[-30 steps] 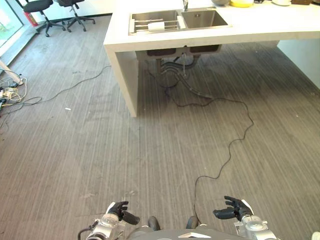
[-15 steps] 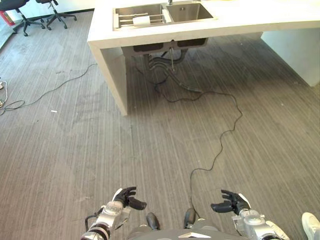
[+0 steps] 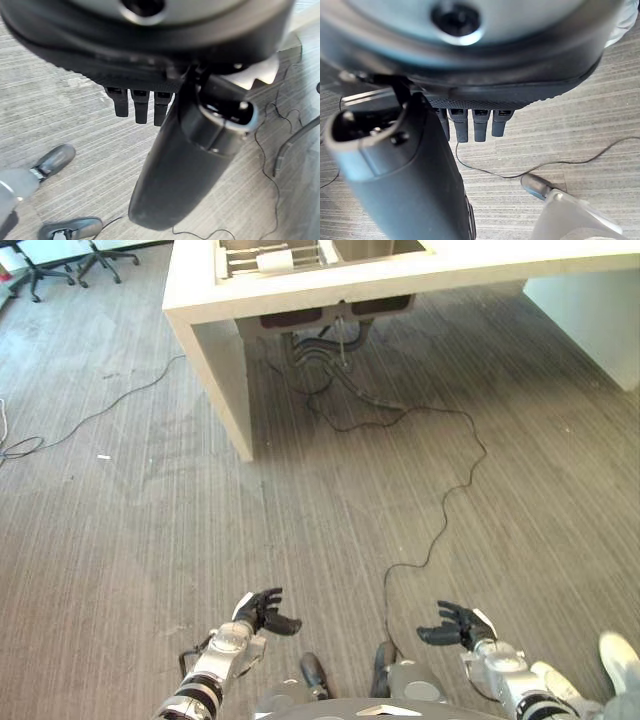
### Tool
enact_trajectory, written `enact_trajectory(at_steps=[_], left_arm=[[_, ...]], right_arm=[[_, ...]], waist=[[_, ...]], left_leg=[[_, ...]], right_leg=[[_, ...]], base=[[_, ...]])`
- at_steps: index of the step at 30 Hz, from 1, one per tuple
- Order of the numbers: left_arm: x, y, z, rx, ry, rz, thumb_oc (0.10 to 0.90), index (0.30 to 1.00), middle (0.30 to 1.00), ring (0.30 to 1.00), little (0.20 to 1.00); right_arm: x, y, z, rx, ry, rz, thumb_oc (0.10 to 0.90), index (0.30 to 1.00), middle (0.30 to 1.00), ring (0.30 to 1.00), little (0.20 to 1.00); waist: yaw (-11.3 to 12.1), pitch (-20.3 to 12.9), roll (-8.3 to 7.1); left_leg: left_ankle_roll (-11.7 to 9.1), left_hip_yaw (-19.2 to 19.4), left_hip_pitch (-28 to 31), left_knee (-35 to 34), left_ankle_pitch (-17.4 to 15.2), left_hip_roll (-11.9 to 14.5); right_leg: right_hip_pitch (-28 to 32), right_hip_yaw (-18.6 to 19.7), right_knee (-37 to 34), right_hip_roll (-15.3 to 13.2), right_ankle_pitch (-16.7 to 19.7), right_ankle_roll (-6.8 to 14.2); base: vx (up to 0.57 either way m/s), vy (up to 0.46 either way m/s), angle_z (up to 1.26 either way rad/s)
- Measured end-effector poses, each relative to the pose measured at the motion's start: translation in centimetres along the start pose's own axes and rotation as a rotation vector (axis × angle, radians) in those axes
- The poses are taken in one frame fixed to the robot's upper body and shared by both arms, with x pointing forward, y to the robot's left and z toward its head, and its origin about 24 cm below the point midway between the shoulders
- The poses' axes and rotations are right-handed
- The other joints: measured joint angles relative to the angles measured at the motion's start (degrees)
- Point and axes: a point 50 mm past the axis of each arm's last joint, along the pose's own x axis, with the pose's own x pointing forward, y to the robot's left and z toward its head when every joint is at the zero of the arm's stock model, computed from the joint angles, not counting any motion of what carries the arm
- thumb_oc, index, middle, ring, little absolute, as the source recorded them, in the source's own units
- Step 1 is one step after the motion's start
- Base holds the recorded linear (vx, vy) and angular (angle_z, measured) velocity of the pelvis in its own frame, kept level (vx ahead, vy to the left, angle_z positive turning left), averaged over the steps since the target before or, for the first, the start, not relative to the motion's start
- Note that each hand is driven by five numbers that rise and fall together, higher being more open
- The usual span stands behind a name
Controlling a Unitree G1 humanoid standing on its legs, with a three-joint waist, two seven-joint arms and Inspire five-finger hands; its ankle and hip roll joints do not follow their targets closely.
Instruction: Place the dishes in the dishwasher.
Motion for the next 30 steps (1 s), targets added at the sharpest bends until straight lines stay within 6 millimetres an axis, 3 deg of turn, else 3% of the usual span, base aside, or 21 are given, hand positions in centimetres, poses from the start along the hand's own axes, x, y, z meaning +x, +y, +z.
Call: enact_trajectory(at_steps=[1, 2, 4, 6, 7, 8, 10, 11, 13, 15, 16, 18, 20, 21, 22, 23, 24, 25, 26, 28, 30], left_arm=[[-0.1, 0.2, 0.9, 0.005, -0.037, -0.001, 0.800, 0.900, 0.900, 0.900, 0.900], [-0.3, 0.5, 2.7, 0.000, -0.115, -0.001, 0.800, 0.900, 0.900, 0.900, 0.900], [-0.2, 0.6, 4.0, 0.006, -0.153, 0.002, 0.800, 0.900, 0.900, 0.900, 0.900], [-0.2, 0.8, 4.6, 0.009, -0.170, 0.007, 0.800, 0.900, 0.900, 0.900, 0.900], [-0.2, 0.9, 4.9, 0.011, -0.181, 0.010, 0.800, 0.900, 0.900, 0.900, 0.900], [-0.1, 1.0, 5.4, 0.009, -0.194, 0.013, 0.800, 0.900, 0.900, 0.900, 0.900], [0.2, 0.9, 7.5, -0.009, -0.242, 0.011, 0.800, 0.900, 0.900, 0.900, 0.900], [0.2, 1.0, 8.0, -0.016, -0.256, 0.016, 0.800, 0.900, 0.900, 0.900, 0.900], [0.2, 1.2, 8.1, -0.020, -0.263, 0.043, 0.800, 0.900, 0.900, 0.900, 0.900], [0.1, 1.3, 8.0, -0.026, -0.265, 0.048, 0.800, 0.900, 0.900, 0.900, 0.900], [0.0, 0.9, 8.3, -0.034, -0.280, 0.041, 0.800, 0.900, 0.900, 0.900, 0.900], [-0.2, 0.2, 8.9, -0.052, -0.312, 0.015, 0.800, 0.900, 0.900, 0.900, 0.900], [-0.9, 0.3, 9.6, -0.080, -0.370, 0.008, 0.800, 0.900, 0.900, 0.900, 0.900], [-1.0, 0.5, 9.9, -0.102, -0.389, 0.010, 0.800, 0.900, 0.900, 0.900, 0.900], [-1.3, 0.7, 10.4, -0.120, -0.414, 0.011, 0.800, 0.900, 0.900, 0.900, 0.900], [-1.4, 1.0, 10.8, -0.127, -0.429, 0.015, 0.800, 0.900, 0.900, 0.900, 0.900], [-1.6, 1.4, 11.1, -0.134, -0.447, 0.034, 0.800, 0.900, 0.900, 0.900, 0.900], [-1.8, 1.5, 11.4, -0.142, -0.458, 0.039, 0.800, 0.900, 0.900, 0.900, 0.900], [-2.5, 1.1, 12.7, -0.148, -0.519, 0.017, 0.800, 0.900, 0.900, 0.900, 0.900], [-3.7, 0.9, 14.7, -0.126, -0.626, -0.011, 0.800, 0.900, 0.900, 0.900, 0.900], [-4.8, 1.1, 16.5, -0.104, -0.709, -0.020, 0.800, 0.900, 0.900, 0.900, 0.900]], right_arm=[[-0.1, 0.1, 0.5, 0.005, -0.021, 0.007, 0.800, 0.900, 0.900, 0.900, 0.900], [-0.1, 0.2, 1.2, 0.016, -0.055, 0.012, 0.800, 0.900, 0.900, 0.900, 0.900], [-0.2, 0.1, 1.8, 0.027, -0.080, 0.012, 0.800, 0.900, 0.900, 0.900, 0.900], [-0.3, 0.1, 2.4, 0.038, -0.107, 0.014, 0.800, 0.900, 0.900, 0.900, 0.900], [-0.3, 0.1, 2.5, 0.046, -0.114, 0.018, 0.800, 0.900, 0.900, 0.900, 0.900], [-0.4, 0.0, 2.7, 0.057, -0.122, 0.017, 0.800, 0.900, 0.900, 0.900, 0.900], [-0.5, -0.4, 2.2, 0.085, -0.114, -0.010, 0.800, 0.900, 0.900, 0.900, 0.900], [-0.5, -0.6, 2.0, 0.089, -0.107, -0.019, 0.800, 0.900, 0.900, 0.900, 0.900], [-0.8, -0.7, 1.0, 0.093, -0.082, -0.023, 0.800, 0.900, 0.900, 0.900, 0.900], [-1.1, -0.8, -0.3, 0.094, -0.047, -0.026, 0.800, 0.900, 0.900, 0.900, 0.900], [-1.2, -1.2, -1.0, 0.093, -0.027, -0.033, 0.800, 0.900, 0.900, 0.900, 0.900], [-1.1, -2.4, -1.1, 0.087, -0.011, -0.062, 0.800, 0.900, 0.900, 0.900, 0.900], [-0.8, -2.8, -0.7, 0.082, -0.010, -0.064, 0.800, 0.900, 0.900, 0.900, 0.900], [-0.7, -3.0, -0.5, 0.083, -0.013, -0.067, 0.800, 0.900, 0.900, 0.900, 0.900], [-0.8, -3.4, -0.5, 0.078, -0.017, -0.074, 0.800, 0.900, 0.900, 0.900, 0.900], [-0.8, -3.5, -0.5, 0.080, -0.017, -0.075, 0.800, 0.900, 0.900, 0.900, 0.900], [-0.8, -3.3, -1.0, 0.081, 0.000, -0.077, 0.800, 0.900, 0.900, 0.900, 0.900], [-0.8, -3.2, -1.2, 0.084, 0.003, -0.082, 0.800, 0.900, 0.900, 0.900, 0.900], [-1.1, -3.2, -2.2, 0.100, 0.019, -0.093, 0.800, 0.900, 0.900, 0.900, 0.900], [-1.3, -3.4, -2.9, 0.089, 0.046, -0.098, 0.800, 0.900, 0.900, 0.900, 0.900], [-1.5, -3.0, -3.3, 0.089, 0.053, -0.082, 0.800, 0.900, 0.900, 0.900, 0.900]], waist=[[0.06, 0.76, -0.64], [0.16, 1.79, -2.06], [0.36, 2.40, -2.32], [0.19, 2.75, -1.52], [0.15, 2.76, -1.46], [-0.07, 2.78, -1.45], [-0.74, 3.04, -1.61], [-0.71, 3.05, -1.62], [-0.73, 3.18, -1.87], [-1.12, 3.22, -2.23], [-1.85, 3.42, -1.71], [-2.38, 3.28, 1.08], [-2.01, 3.61, 0.46], [-1.82, 3.84, -0.41], [-1.05, 4.07, -1.15], [-0.17, 4.33, -1.79], [1.18, 4.41, -3.67], [1.39, 4.64, -4.43], [1.15, 4.66, -5.61], [2.51, 4.47, -5.73], [2.50, 4.35, -5.78]], left_leg=[[0.29, 0.09, 0.79, 0.00, -0.64, -0.75], [0.91, -0.12, 1.88, 0.00, -1.05, -2.42], [2.14, -0.54, 2.22, 0.41, -2.15, -3.14], [2.12, -0.93, 1.97, 0.29, -2.16, -3.08], [2.06, -1.08, 1.80, 0.18, -2.20, -3.14], [1.80, -1.93, 1.26, 0.54, -2.34, -3.32], [0.90, -5.15, 0.86, 0.86, -2.76, -4.05], [0.25, -5.86, 1.31, 0.84, -3.22, -4.09], [-1.38, -7.52, 4.33, 1.41, -5.26, -3.97], [-3.49, -9.45, 6.99, 2.38, -7.07, -3.48], [-4.71, -10.77, 8.12, 2.60, -7.81, -2.53], [-6.85, -11.45, 8.37, 4.88, -6.65, 1.53], [-9.89, -12.50, 5.48, 14.70, -4.81, 4.98], [-13.04, -13.62, 2.38, 22.41, -2.92, 6.67], [-15.93, -15.57, -3.50, 34.82, 1.84, 9.48], [-16.44, -15.83, -6.89, 41.18, 7.37, 11.36], [-17.88, -12.64, -10.06, 48.79, 15.26, 14.98], [-16.95, -11.52, -11.61, 50.07, 11.75, 15.23], [-14.76, -9.24, -14.35, 49.95, 6.54, 14.56], [-14.08, -4.65, -15.75, 41.43, 3.38, 13.08], [-12.84, -1.27, -16.04, 30.79, 4.04, 12.17]], right_leg=[[-2.05, 0.34, 5.84, -1.96, -0.81, 1.62], [-6.83, 1.00, 17.13, -6.59, -2.31, 4.50], [-10.95, 3.22, 20.56, -7.74, -2.41, 7.06], [-12.76, 4.24, 16.76, -7.43, -2.44, 7.05], [-12.54, 4.08, 10.82, -6.94, -2.43, 7.09], [-12.29, 3.46, 3.19, -6.97, -1.72, 7.56], [-10.39, 2.09, -17.66, -8.23, 3.28, 7.61], [-10.50, 2.04, -22.08, -8.68, 5.21, 7.62], [-10.30, 3.40, -23.70, -9.21, 8.77, 7.33], [-8.60, 4.14, -20.01, -9.19, 9.26, 6.75], [-7.69, 4.72, -18.35, -9.00, 12.56, 6.80], [-7.30, 4.37, -13.71, -6.29, 14.09, 6.55], [-5.63, 3.30, -10.63, -4.88, 10.29, 3.31], [-4.44, 2.44, -9.44, -4.54, 8.56, 0.71], [-3.46, 1.36, -7.01, -3.37, 5.79, -3.59], [-2.69, 0.45, -5.88, -2.99, 4.26, -6.09], [-0.05, -1.39, -6.06, -2.76, 3.01, -9.30], [2.05, -2.96, -6.55, -2.54, 2.27, -13.47], [5.34, -3.96, -9.36, -1.47, 0.86, -16.66], [7.60, -4.81, -10.89, 0.10, 1.60, -15.76], [10.18, -6.35, -13.07, 1.86, 1.59, -15.79]], base=[[0.19, 0.101, 0.02], [0.17, 0.056, 0.06], [0.22, -0.016, 0.01], [0.24, -0.138, 0.07], [0.26, -0.201, 0.16], [0.30, -0.220, 0.46], [0.35, -0.212, 0.75], [0.39, -0.209, 0.55], [0.49, -0.311, 0.37], [0.30, -0.220, 0.51], [0.22, -0.238, 0.71], [0.32, -0.387, 0.50], [0.31, -0.519, 0.25], [0.35, -0.703, 0.25], [0.25, -0.523, 0.17], [0.35, -0.534, 0.08], [0.27, -0.278, 0.11], [0.39, -0.344, 0.51], [0.28, -0.149, 0.54], [0.22, -0.112, 0.28], [0.19, -0.039, 0.14]])
